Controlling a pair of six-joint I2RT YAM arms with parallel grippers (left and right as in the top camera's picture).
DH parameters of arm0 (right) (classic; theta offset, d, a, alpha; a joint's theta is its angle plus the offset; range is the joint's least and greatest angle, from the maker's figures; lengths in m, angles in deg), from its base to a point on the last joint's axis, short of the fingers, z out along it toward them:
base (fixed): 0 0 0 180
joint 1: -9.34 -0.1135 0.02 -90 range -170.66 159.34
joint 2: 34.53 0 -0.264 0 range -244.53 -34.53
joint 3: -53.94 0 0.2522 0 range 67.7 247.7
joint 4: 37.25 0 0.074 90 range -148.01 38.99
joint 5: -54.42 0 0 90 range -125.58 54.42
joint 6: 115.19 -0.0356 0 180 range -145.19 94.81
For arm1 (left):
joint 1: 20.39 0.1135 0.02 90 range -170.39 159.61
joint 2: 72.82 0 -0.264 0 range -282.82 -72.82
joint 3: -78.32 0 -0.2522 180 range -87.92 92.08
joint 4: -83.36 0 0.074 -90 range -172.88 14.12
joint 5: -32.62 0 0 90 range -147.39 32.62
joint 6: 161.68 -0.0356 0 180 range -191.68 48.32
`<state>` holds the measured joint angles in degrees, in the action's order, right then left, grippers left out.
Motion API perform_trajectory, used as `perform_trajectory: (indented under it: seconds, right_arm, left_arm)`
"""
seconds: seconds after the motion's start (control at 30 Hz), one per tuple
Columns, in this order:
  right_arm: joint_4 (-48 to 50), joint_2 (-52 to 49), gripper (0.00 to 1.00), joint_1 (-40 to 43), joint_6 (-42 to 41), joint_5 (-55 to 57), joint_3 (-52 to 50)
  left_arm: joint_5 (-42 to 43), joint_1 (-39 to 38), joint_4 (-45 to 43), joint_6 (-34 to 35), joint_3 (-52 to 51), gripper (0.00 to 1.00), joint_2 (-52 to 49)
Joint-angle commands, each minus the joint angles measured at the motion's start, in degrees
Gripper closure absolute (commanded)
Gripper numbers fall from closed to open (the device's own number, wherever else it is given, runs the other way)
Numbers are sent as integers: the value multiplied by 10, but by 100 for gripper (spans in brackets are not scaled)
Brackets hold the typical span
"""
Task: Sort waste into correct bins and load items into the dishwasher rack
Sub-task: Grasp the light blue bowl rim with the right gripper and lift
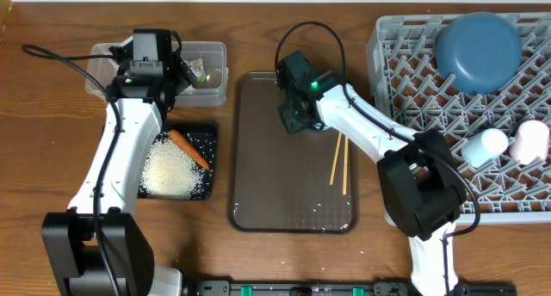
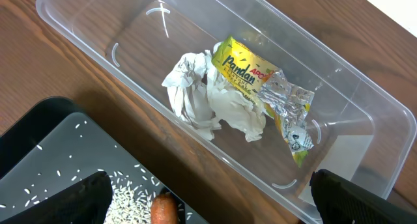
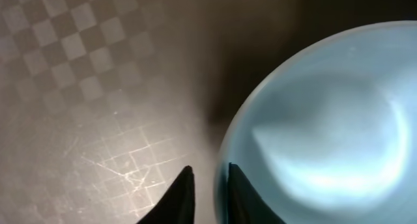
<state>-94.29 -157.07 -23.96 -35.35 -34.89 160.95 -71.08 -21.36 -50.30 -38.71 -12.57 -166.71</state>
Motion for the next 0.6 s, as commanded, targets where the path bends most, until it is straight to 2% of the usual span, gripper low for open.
perform_trajectory:
  seconds: [0.0, 0.1, 0.33, 0.57]
  right_arm:
    - [0, -7, 91, -8, -8, 10, 4]
    - [0, -7, 99, -8, -7, 10, 4]
    - [-45, 22, 99, -7, -12, 4, 53]
    - [-111, 149, 99, 32, -19, -6, 112]
  left_arm:
    - [-3, 0, 0, -3, 0, 1, -5]
    - [-3, 0, 0, -3, 0, 1, -5]
    - [-3, 0, 0, -3, 0, 1, -5]
    - [-3, 0, 0, -3, 0, 1, -5]
